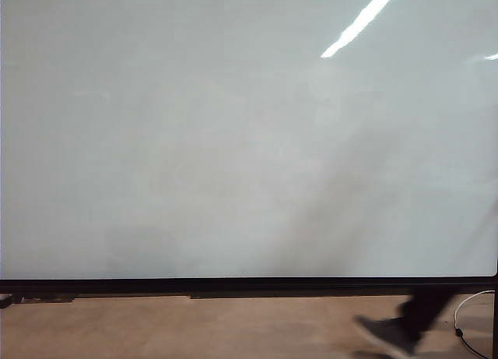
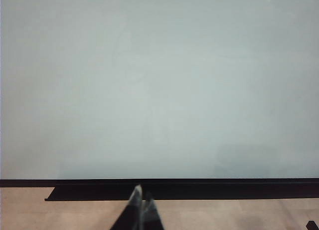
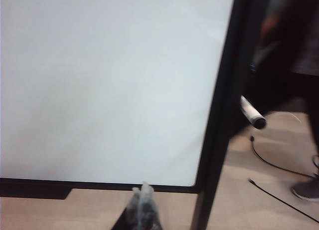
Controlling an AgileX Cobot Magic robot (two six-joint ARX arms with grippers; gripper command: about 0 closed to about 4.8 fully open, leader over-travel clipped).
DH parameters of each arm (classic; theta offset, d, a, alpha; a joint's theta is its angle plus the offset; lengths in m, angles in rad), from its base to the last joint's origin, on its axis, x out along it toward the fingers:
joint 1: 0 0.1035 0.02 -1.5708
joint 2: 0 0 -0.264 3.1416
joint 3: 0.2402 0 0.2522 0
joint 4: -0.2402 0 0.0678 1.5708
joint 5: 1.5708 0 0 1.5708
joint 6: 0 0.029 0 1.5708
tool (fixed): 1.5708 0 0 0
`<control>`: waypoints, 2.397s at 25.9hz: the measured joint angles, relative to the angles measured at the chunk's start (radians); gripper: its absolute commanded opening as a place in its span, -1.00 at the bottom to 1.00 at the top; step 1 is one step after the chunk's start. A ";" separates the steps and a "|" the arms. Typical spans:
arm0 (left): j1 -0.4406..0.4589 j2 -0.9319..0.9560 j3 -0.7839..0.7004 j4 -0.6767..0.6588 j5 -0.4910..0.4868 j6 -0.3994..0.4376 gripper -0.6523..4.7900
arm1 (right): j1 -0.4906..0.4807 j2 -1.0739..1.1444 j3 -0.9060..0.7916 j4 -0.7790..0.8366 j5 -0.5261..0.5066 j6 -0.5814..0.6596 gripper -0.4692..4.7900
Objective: Pick up the pen on the shelf to the right of the whiteboard and draw a check mark.
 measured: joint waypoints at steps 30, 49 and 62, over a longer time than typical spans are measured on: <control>0.000 0.000 0.000 0.000 0.000 0.000 -0.78 | -0.005 0.491 0.089 0.325 0.077 -0.049 -0.51; 0.000 0.000 0.000 0.000 0.000 0.000 -0.78 | -0.312 0.798 0.122 0.639 -0.283 -0.057 -0.13; 0.000 0.000 0.000 0.000 0.000 0.000 -0.78 | -0.374 1.174 0.148 0.998 -0.380 -0.053 -0.02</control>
